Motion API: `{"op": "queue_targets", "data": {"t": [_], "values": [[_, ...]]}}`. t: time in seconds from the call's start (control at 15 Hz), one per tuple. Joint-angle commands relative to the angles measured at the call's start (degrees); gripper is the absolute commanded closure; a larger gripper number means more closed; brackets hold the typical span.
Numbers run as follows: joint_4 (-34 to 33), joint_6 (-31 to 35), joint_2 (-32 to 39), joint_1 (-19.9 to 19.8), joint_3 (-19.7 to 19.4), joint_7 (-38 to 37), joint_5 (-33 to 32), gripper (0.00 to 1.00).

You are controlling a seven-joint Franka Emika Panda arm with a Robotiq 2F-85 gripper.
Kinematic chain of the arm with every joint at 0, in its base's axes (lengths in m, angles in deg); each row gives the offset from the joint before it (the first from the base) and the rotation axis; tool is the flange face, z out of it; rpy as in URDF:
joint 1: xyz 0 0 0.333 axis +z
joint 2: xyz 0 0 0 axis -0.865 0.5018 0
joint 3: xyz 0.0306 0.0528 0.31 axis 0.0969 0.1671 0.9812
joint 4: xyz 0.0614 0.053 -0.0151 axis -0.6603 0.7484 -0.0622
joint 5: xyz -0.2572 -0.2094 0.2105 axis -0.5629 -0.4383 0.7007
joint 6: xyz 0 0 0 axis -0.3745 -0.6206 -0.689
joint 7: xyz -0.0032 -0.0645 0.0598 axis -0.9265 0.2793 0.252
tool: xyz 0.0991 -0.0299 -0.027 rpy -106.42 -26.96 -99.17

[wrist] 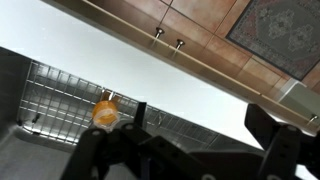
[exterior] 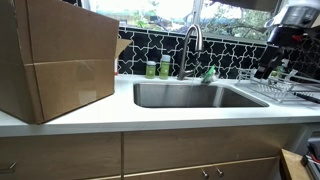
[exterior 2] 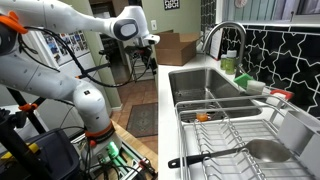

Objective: Pick up the orange lunch box lid with the clear lunch box inside and put them on the kitchen counter, pick up the clear lunch box and put it on the counter

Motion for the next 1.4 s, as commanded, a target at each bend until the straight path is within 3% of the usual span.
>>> {"op": "queue_targets", "data": {"t": [0.0,0.47,0.6,0.67,0.87,1.07,1.2,1.33], "values": [[-7.95,5.62,13.96,-3.85,-2.09,-0.75,-2.64,0.0],[-15.47,19.83,37.89,-7.78,-3.19,-11.05,-4.19,0.0],[-16.93,21.55,42.84,-7.62,-4.72,-11.07,-2.81,0.0],[-14.09,20.38,37.4,-6.66,-4.33,-9.99,-3.22,0.0],[-16.42,21.58,42.94,-6.68,-5.53,-10.12,-3.06,0.0],[-17.08,21.58,43.14,-6.66,-5.54,-10.3,-3.06,0.0],[-18.98,25.31,47.55,-7.61,-6.74,-15.92,-6.96,0.0],[-19.85,28.21,50.21,-7.84,-8.1,-16.84,-9.56,0.0]]}}
